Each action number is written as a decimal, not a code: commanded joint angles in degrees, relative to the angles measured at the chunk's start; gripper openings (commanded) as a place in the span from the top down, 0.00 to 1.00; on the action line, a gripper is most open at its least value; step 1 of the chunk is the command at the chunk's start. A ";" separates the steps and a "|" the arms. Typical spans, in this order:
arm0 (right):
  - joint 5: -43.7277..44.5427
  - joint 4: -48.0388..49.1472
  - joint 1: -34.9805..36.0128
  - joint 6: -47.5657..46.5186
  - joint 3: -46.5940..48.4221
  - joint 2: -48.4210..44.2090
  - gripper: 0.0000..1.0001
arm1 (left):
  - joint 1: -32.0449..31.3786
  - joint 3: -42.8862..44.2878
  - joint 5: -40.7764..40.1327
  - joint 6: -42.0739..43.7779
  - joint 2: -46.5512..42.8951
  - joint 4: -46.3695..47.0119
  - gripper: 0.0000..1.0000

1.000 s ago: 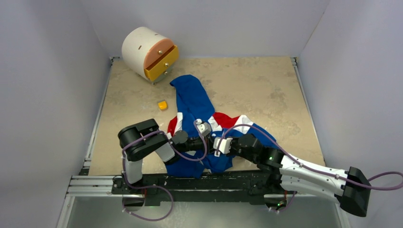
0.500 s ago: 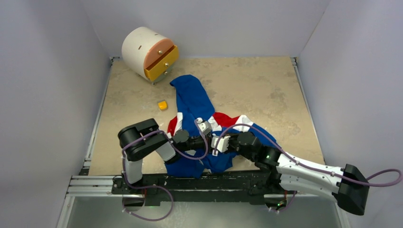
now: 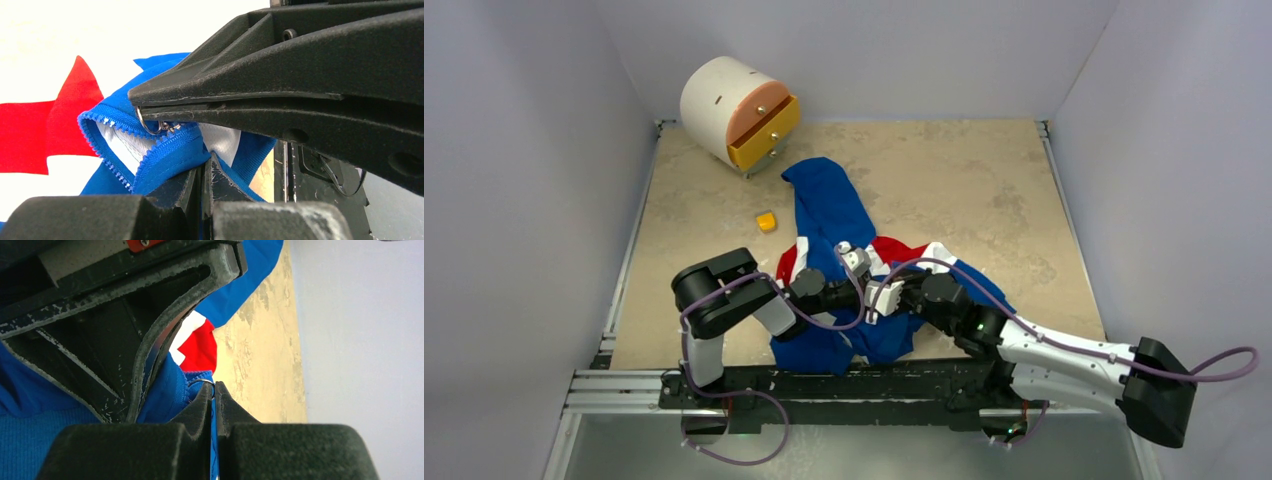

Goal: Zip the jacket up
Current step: Pick up the zipper from the jacket.

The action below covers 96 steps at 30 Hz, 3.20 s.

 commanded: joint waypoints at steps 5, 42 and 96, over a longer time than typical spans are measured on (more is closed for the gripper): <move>7.42 17.95 -1.88 -3.70 2.70 0.62 1.00 | -2.26 0.08 6.94 -1.26 -1.04 -8.98 1.00; -0.90 -11.55 -3.92 13.42 8.02 -10.96 1.00 | -6.67 -1.42 -6.84 5.17 -20.68 -30.02 0.97; -7.94 -17.52 -8.32 25.36 15.55 -1.98 1.00 | -22.26 9.50 -67.94 15.34 -23.84 -37.03 0.17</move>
